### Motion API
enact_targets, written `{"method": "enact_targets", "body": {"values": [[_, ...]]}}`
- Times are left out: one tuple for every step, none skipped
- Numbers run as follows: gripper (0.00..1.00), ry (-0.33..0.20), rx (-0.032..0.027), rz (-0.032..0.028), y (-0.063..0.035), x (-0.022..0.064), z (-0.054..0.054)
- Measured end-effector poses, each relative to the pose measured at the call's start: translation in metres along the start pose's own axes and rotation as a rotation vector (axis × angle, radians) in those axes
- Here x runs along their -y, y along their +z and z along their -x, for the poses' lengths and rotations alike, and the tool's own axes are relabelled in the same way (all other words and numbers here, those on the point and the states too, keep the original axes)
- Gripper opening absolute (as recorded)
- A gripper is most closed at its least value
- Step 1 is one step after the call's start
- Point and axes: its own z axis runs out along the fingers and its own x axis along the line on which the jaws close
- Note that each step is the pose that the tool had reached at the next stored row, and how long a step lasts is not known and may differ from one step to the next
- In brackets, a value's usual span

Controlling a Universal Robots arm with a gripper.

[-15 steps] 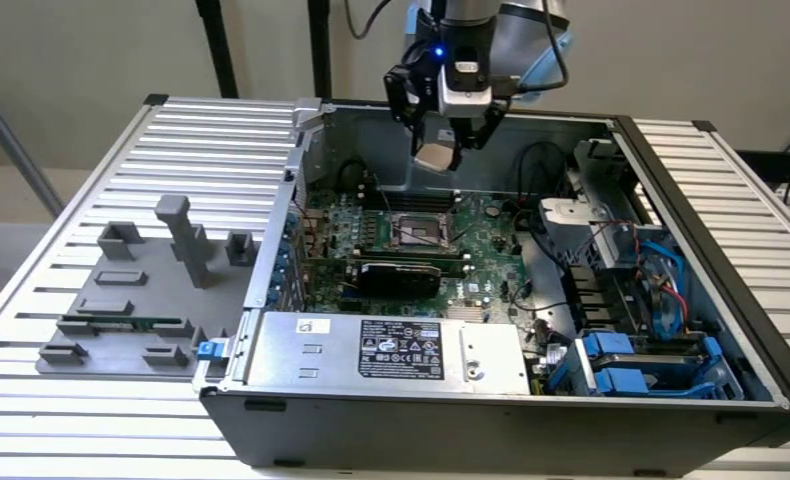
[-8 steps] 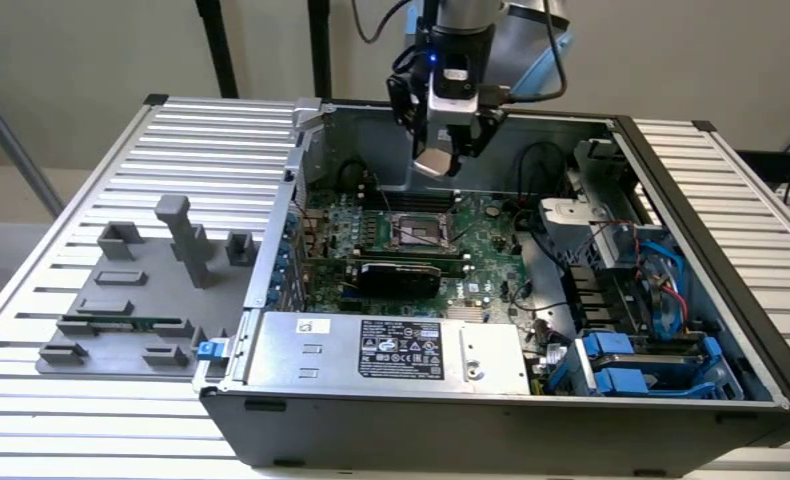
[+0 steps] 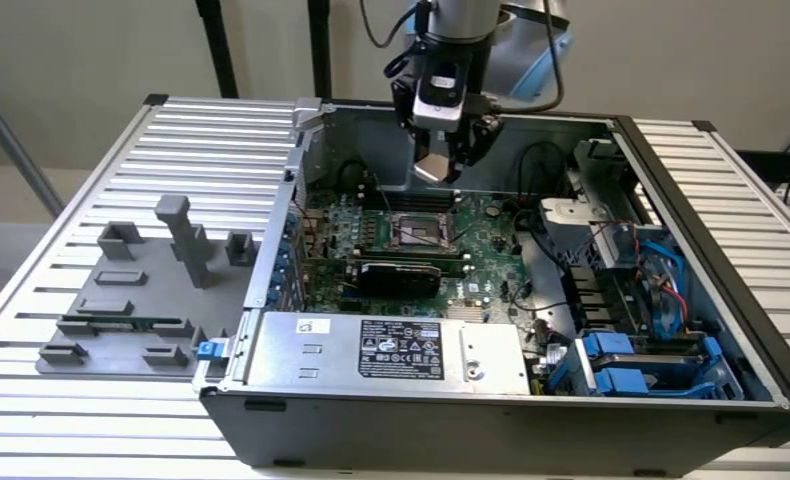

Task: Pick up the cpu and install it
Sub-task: 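Place the cpu into insertion slot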

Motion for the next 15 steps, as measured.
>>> {"method": "enact_targets", "body": {"values": [[0.55,0.018,0.0011,0.0001,0.0009,0.0001,0.0],[0.55,0.036,0.0022,0.0003,0.0019,0.0001,0.0],[0.55,0.054,0.0033,0.0005,0.0029,0.0002,0.0],[0.55,0.072,0.0044,0.0006,0.0038,0.0003,0.0],[0.55,0.09,0.0055,0.0008,0.0048,0.0003,0.0],[0.55,0.11,0.0067,0.001,0.0059,0.0004,0.0],[0.55,0.128,0.0078,0.0011,0.0068,0.0004,0.0],[0.55,0.145,0.0089,0.0012,0.0077,0.0005,0.0],[0.55,0.164,0.01,0.0015,0.0088,0.0006,0.0],[0.55,0.182,0.0111,0.0017,0.0098,0.0006,0.0],[0.55,0.2,0.0122,0.0018,0.0107,0.0007,0.0],[0.55,0.218,0.0133,0.002,0.0116,0.0007,0.0],[0.55,0.237,0.0145,0.0022,0.0126,0.0008,0.0],[0.55,0.255,0.0156,0.0024,0.0136,0.0009,0.0],[0.55,0.273,0.0167,0.0025,0.0146,0.0009,0.0]]}}
